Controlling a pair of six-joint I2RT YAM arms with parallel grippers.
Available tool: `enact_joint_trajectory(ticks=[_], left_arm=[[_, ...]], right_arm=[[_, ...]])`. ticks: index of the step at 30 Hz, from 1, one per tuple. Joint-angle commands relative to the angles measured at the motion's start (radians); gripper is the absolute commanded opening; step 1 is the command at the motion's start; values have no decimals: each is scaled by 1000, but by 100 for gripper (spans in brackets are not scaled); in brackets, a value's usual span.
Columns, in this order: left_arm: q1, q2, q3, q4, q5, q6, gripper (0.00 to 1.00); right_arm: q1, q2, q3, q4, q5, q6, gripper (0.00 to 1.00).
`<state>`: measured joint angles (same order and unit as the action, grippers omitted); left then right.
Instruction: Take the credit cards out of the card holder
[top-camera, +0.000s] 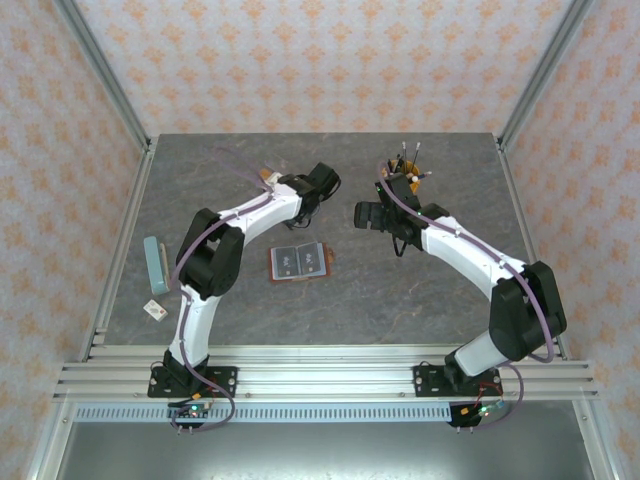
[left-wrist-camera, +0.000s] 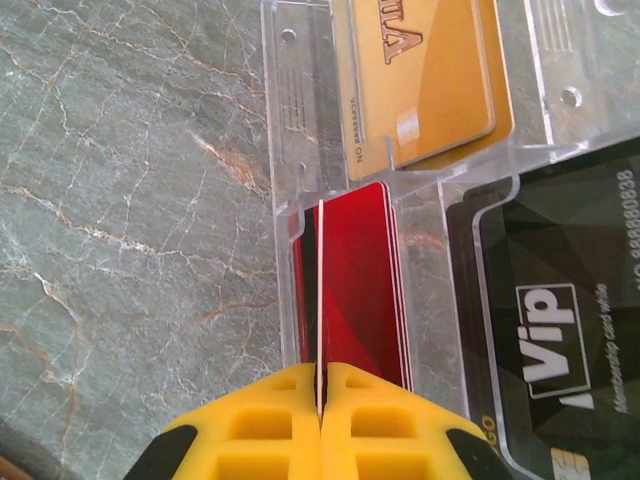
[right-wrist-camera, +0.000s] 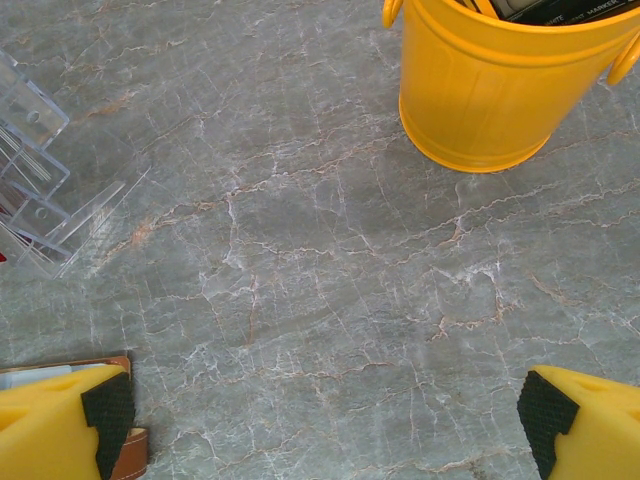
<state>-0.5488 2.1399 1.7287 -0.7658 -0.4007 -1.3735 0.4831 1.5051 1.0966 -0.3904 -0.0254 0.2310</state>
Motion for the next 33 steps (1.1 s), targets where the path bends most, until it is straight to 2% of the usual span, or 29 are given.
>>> enact_joint_trajectory(ticks=[1, 11, 16, 20, 28, 33], left_arm=[[10, 26, 55, -1, -31, -38, 0], [11, 48, 56, -4, -26, -85, 1], [10, 49, 49, -14, -34, -105, 10], [12, 53, 49, 16, -19, -74, 16], [15, 71, 63, 34, 15, -52, 17], [19, 29, 57, 37, 11, 5, 20]], right_arm=[[-2, -12, 8, -18, 9, -1, 100], [-3, -5, 11, -22, -1, -4, 100], [-3, -5, 12, -22, -5, -6, 100], [-3, -2, 20, -27, -10, -7, 100], [-3, -2, 22, -31, -11, -11, 99], [-3, -6, 22, -29, -19, -15, 99]])
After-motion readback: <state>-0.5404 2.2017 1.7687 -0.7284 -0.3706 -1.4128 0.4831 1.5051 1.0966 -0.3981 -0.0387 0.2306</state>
